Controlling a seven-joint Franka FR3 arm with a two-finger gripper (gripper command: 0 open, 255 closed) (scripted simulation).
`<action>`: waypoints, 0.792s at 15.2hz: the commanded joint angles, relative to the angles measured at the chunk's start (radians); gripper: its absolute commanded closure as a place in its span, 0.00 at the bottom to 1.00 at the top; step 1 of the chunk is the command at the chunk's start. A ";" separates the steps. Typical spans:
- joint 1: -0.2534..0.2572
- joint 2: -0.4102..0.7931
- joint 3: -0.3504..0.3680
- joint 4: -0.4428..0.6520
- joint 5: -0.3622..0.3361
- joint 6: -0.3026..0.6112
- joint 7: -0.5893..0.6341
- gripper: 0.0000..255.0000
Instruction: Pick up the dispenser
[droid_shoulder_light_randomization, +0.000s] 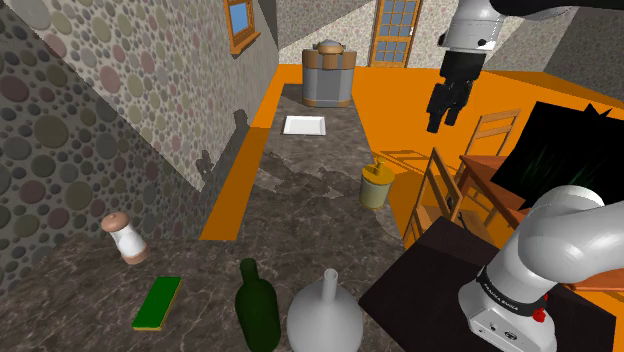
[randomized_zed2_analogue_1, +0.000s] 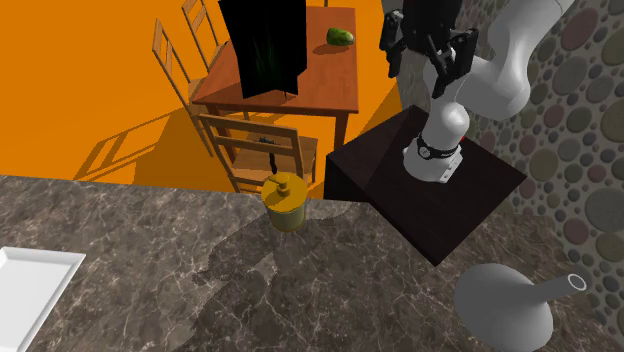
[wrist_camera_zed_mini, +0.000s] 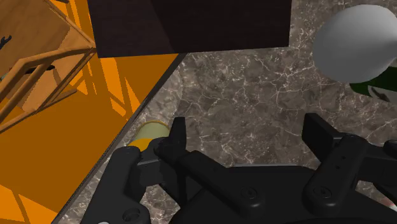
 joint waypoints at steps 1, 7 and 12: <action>0.000 0.000 0.000 0.000 0.000 0.000 0.000 0.00; -0.014 0.152 -0.058 -0.034 -0.032 0.162 -0.072 0.00; -0.022 0.308 -0.105 -0.026 -0.044 0.289 -0.132 0.00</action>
